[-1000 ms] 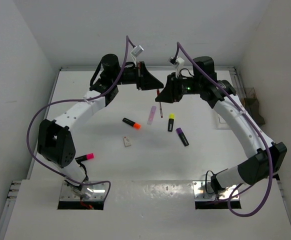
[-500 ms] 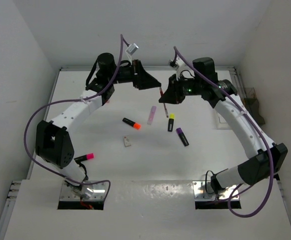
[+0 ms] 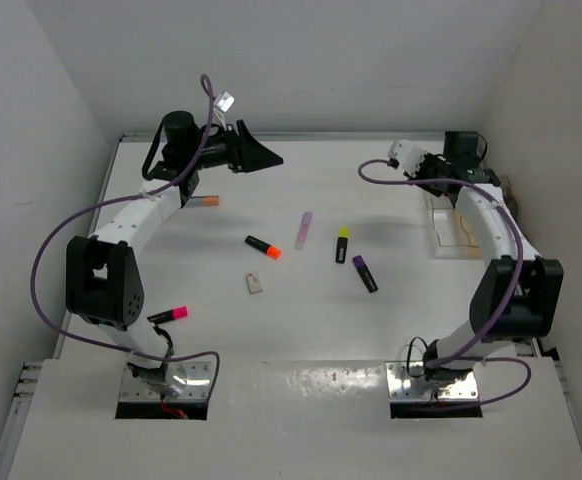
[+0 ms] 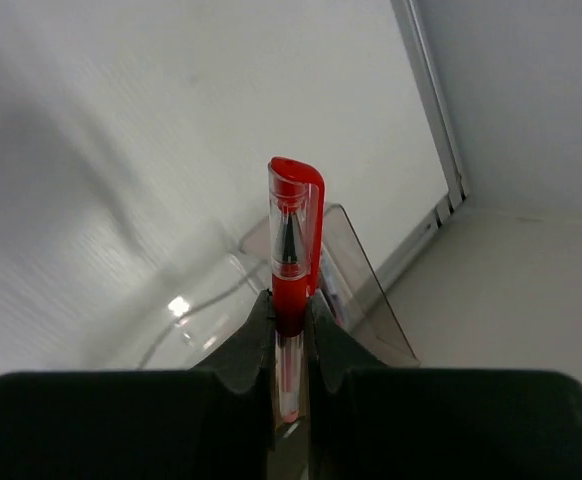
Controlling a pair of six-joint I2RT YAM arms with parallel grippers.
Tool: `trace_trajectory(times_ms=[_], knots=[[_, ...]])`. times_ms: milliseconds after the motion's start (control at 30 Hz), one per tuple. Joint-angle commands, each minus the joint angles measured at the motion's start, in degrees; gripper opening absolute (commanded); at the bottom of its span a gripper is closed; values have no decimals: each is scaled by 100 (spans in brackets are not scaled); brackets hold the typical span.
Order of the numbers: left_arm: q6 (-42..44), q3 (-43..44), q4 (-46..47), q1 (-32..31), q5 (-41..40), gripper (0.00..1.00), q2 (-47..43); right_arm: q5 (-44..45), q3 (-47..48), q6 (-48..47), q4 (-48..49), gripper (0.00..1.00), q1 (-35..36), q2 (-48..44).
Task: Sort the stationery into containers
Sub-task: Place the stationery into the container
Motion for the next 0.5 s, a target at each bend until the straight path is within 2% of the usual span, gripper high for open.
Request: trace_trajectory(times_ms=[0,167,300,467], knots=[[38,-122,348,-29,118,100,-74,175,-238,-1435,1437,0,-517,201],[38,-237,463,-20,127,100,-21,-151,16,-1987,1842,0,-1142,903],[-33,-351,638,-46,118,100,48,-319,7,-2419,2334,0,-1372,1290],[-182,-360,700,-20,180,100,189,-337,710,-2762,1931,0,-1583,1914]])
